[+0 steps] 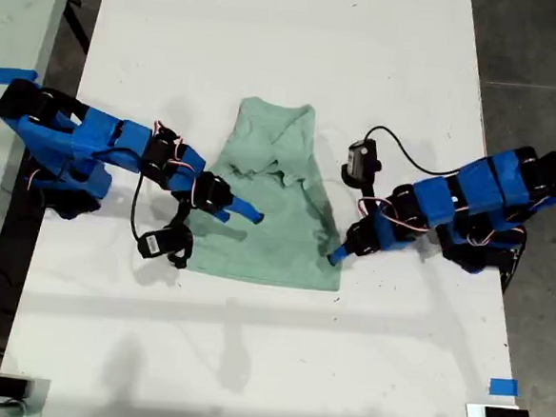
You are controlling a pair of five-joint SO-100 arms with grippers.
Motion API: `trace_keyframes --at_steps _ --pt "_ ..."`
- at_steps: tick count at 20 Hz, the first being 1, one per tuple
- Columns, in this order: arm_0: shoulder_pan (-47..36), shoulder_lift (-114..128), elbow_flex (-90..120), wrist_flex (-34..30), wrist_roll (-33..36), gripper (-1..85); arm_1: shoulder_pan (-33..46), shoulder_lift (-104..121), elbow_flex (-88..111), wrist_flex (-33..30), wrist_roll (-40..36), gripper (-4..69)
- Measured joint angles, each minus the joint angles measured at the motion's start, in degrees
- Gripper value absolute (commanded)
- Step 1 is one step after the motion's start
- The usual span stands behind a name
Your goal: Fold tshirt
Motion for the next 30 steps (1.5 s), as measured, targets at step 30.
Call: trace_keyframes --at_steps 30 --pt "1.67 1.14 0.70 0.44 -1.76 34.1 -5.01 -14.85 -19.16 8.70 10.55 24.7"
